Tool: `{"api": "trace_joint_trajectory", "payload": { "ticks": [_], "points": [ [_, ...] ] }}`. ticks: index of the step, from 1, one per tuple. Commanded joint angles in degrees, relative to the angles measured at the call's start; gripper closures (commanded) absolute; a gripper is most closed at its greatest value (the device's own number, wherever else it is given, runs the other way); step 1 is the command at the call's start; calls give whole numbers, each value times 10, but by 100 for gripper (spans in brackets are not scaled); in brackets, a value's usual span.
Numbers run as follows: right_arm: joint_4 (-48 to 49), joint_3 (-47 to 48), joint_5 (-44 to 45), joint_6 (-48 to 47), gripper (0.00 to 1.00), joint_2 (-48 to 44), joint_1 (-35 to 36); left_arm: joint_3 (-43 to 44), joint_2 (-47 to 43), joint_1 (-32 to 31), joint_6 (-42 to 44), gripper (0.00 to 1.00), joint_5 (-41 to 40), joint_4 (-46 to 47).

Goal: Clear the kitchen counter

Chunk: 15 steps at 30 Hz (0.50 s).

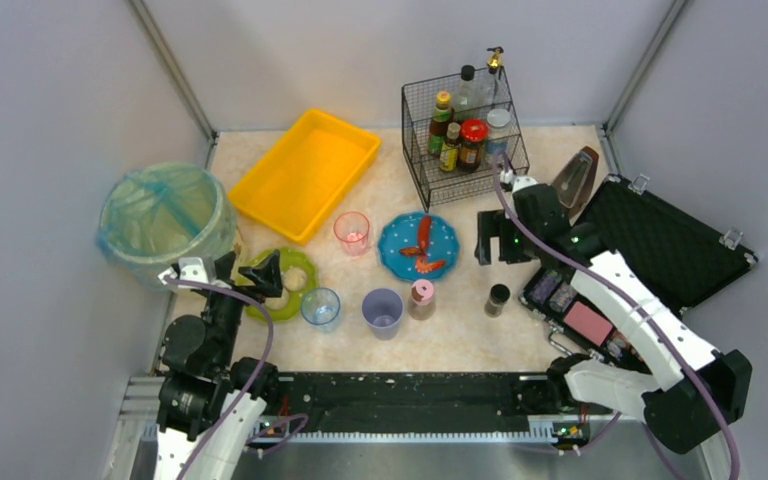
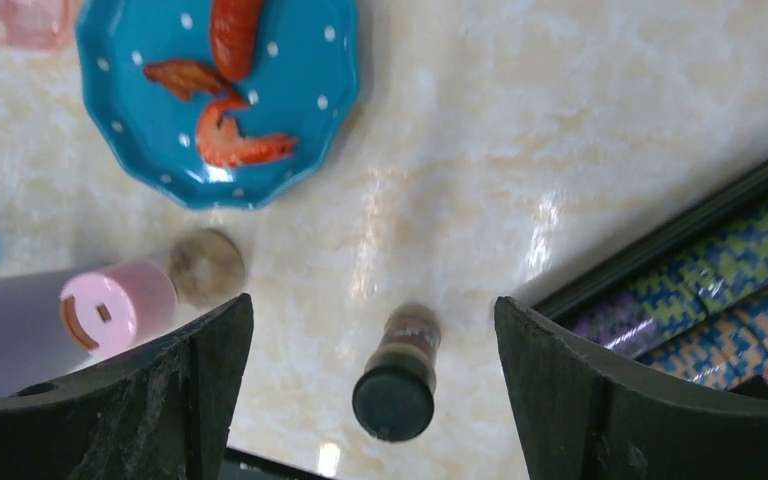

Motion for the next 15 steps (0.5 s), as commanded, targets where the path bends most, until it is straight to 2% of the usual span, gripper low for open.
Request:
{"api": "trace_joint_trajectory", "payload": {
  "ticks": [1, 12, 15],
  "points": [
    [-93, -25, -11, 44, 12, -11, 19, 5, 11, 0, -3, 2, 7, 19],
    [-106, -53, -1, 77, 18, 16, 46, 5, 14, 0, -3, 2, 9, 19],
    [-108, -66, 23, 89, 22, 26, 52, 5, 12, 1, -3, 2, 9, 18]
  ]
}}
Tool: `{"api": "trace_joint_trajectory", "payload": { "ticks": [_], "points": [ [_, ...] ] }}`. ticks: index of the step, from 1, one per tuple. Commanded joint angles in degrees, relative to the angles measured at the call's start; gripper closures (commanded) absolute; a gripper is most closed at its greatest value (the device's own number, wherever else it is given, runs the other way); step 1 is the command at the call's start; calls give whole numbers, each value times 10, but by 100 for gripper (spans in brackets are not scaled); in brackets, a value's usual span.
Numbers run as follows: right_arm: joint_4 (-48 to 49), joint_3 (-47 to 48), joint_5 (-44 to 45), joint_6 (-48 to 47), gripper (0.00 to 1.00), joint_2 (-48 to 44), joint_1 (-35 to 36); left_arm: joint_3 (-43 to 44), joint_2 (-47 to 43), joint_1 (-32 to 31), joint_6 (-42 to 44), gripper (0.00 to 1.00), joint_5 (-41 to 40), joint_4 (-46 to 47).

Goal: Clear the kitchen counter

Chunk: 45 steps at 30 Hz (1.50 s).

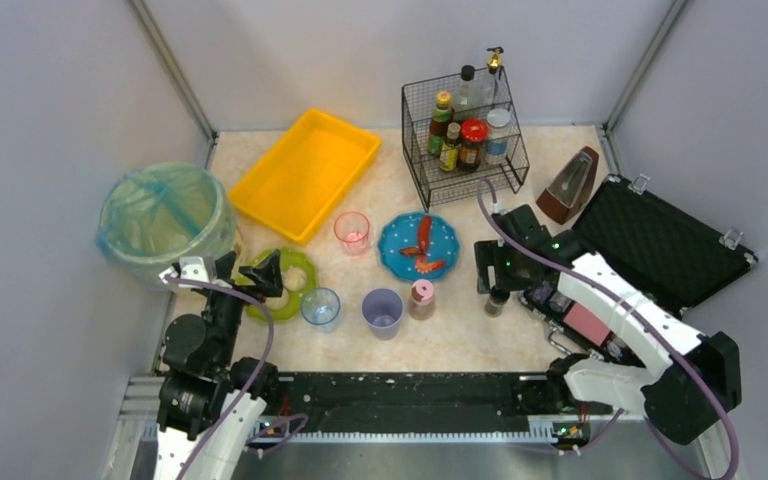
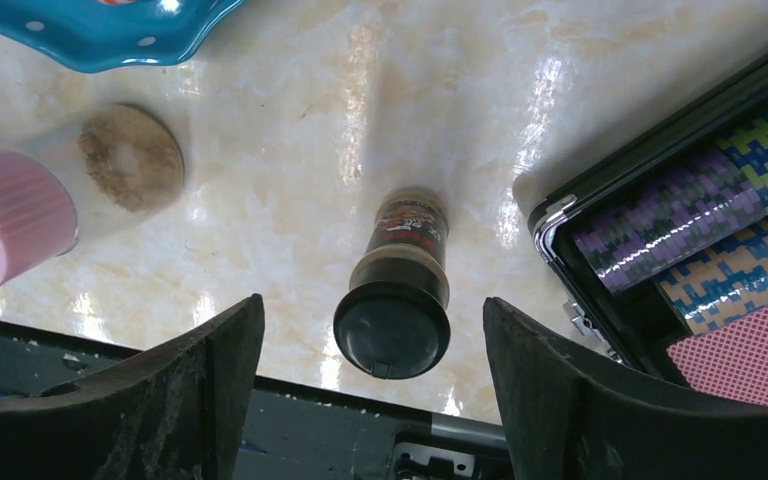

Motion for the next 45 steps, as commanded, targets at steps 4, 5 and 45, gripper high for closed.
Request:
{"api": "trace_joint_trajectory", "payload": {
  "ticks": [4, 5, 45],
  "points": [
    [4, -19, 31, 30, 26, 25, 22, 4, 7, 0, -4, 2, 11, 20],
    [7, -20, 32, 30, 27, 28, 22, 5, 8, 0, -4, 2, 12, 20],
    [18, 557, 82, -132, 89, 381, -113, 5, -3, 0, -2, 2, 6, 20]
  ]
}}
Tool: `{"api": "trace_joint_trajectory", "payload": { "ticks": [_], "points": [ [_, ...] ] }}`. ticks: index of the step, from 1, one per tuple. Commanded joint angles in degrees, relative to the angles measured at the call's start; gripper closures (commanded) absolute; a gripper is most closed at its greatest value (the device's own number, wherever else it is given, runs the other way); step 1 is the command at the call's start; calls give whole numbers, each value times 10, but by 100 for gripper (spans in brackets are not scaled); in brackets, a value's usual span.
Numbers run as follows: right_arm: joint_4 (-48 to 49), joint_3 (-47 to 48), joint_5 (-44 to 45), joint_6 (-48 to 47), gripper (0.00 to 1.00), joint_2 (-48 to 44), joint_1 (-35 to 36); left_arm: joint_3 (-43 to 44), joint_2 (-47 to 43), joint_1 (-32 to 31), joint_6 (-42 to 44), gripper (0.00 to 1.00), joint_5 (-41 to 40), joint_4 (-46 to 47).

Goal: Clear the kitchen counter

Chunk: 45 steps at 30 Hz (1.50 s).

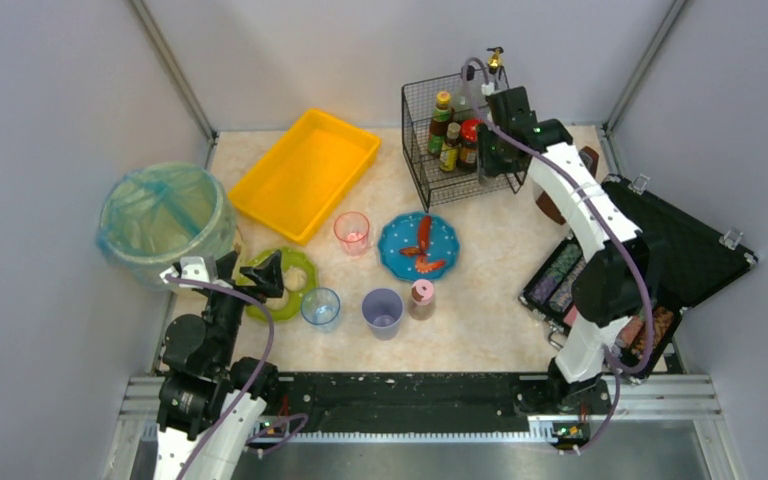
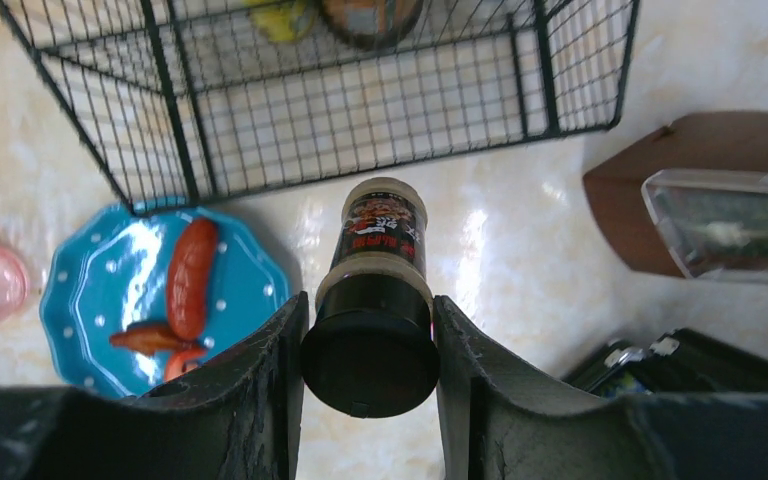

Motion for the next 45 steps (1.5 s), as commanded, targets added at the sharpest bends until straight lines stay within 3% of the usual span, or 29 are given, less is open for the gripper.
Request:
{"api": "trace_joint_trajectory", "payload": {
  "ticks": [1, 10, 28, 30, 38, 45],
  "points": [
    [12, 99, 10, -24, 89, 41, -27, 5, -1, 0, -1, 2, -2, 20],
    [9, 213, -7, -28, 89, 144, -78, 5, 14, 0, 2, 2, -8, 22],
    [17, 241, -58, -22, 83, 258, -115, 3, 33, 0, 5, 2, -8, 29],
    [17, 245, -62, -22, 79, 266, -115, 3, 33, 0, 5, 2, -7, 29],
    [14, 251, -72, -23, 46, 267, -116, 3, 30, 0, 6, 2, -9, 28],
    [11, 245, -77, -20, 36, 243, -116, 3, 27, 0, 6, 2, -8, 27]
  ]
}}
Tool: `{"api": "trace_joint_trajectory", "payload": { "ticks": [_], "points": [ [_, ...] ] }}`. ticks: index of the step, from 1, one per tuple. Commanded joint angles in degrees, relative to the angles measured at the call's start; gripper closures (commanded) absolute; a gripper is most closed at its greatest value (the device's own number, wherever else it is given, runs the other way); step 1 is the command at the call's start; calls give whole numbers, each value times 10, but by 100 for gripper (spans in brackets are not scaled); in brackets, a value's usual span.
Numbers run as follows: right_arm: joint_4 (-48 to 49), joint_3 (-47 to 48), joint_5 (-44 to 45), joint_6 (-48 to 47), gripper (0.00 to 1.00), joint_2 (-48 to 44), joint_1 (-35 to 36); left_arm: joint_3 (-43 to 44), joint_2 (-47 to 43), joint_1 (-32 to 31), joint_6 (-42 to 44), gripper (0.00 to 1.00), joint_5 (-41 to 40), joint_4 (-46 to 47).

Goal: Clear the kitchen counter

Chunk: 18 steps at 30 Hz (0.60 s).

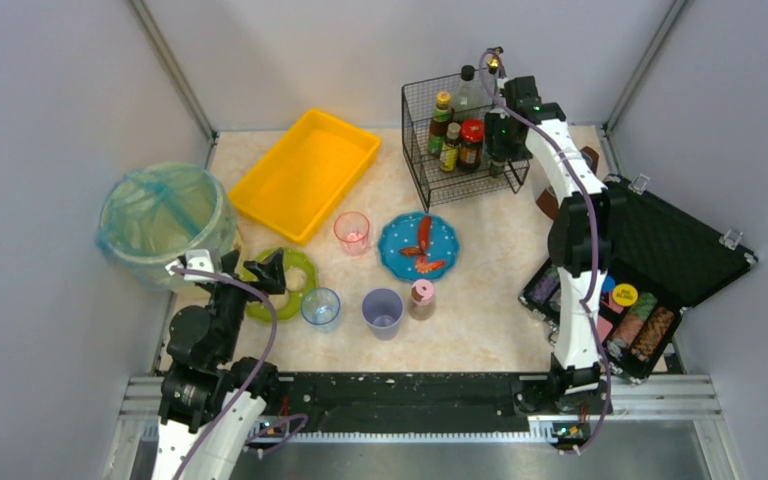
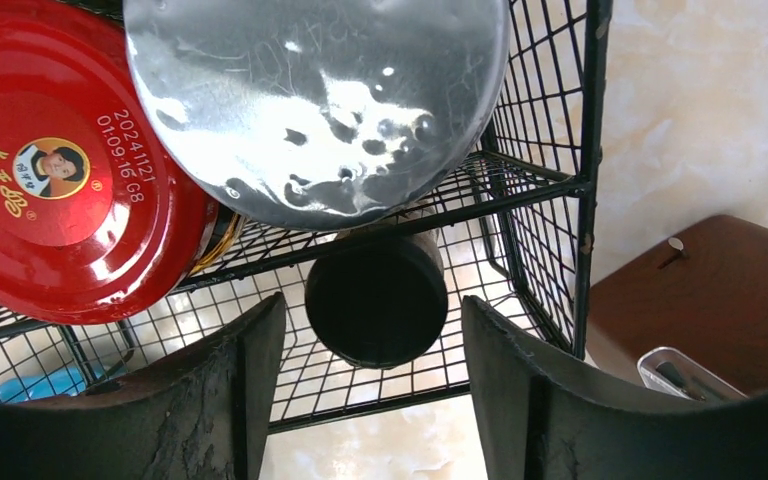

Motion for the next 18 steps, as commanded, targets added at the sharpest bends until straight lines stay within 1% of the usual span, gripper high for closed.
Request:
{"api": "trace_joint_trajectory", "payload": {
  "ticks": [1, 5, 7, 10, 14, 18],
  "points": [
    [8, 19, -10, 1, 35, -29, -3, 3, -1, 0, 6, 2, -3, 26],
    [11, -9, -15, 4, 32, -73, 0, 3, -4, 0, 5, 2, -3, 26],
    [22, -39, -13, 4, 30, -105, 6, 3, -8, 0, 5, 2, -2, 25],
    [45, -107, -12, 6, 25, -165, 18, 3, -14, 0, 5, 2, -2, 24],
    [75, -189, -14, 8, 23, -237, 41, 4, -19, 0, 3, 2, -1, 22],
    [120, -294, -15, -14, 21, -317, 82, 4, -25, 1, 1, 2, 3, 21]
  ]
}}
